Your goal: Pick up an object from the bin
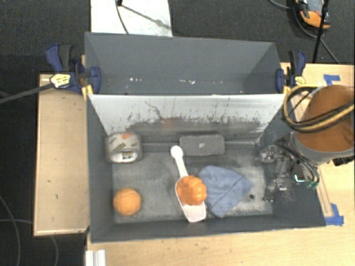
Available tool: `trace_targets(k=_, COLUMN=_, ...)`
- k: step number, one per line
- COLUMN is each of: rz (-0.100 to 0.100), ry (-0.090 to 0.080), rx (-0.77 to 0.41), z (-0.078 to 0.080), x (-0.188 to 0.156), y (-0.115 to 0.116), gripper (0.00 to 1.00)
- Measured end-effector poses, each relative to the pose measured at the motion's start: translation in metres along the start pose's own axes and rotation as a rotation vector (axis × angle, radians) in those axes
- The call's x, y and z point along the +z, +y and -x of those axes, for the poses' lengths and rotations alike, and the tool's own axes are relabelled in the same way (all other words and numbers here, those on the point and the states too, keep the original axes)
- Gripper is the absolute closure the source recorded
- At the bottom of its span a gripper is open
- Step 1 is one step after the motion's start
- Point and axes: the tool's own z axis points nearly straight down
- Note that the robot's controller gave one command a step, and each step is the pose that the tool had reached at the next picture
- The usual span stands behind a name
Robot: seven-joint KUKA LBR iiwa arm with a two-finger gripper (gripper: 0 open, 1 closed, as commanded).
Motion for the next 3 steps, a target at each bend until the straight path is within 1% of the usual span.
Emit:
trace_targets(k=1, rz=-0.002, ry=-0.008, rx=-0.004, z=0.002, x=-0.004, y=0.0, gripper=0.0)
trace_targets(k=2, rz=-0.001, ry=-0.013, rx=-0.066, z=0.019, x=0.057, y=0.041, gripper=1.0)
trace_targets(k=3, rz=-0.001, ry=-0.013, rx=-0.068, z=0.019, x=0.057, y=0.041, gripper=1.0)
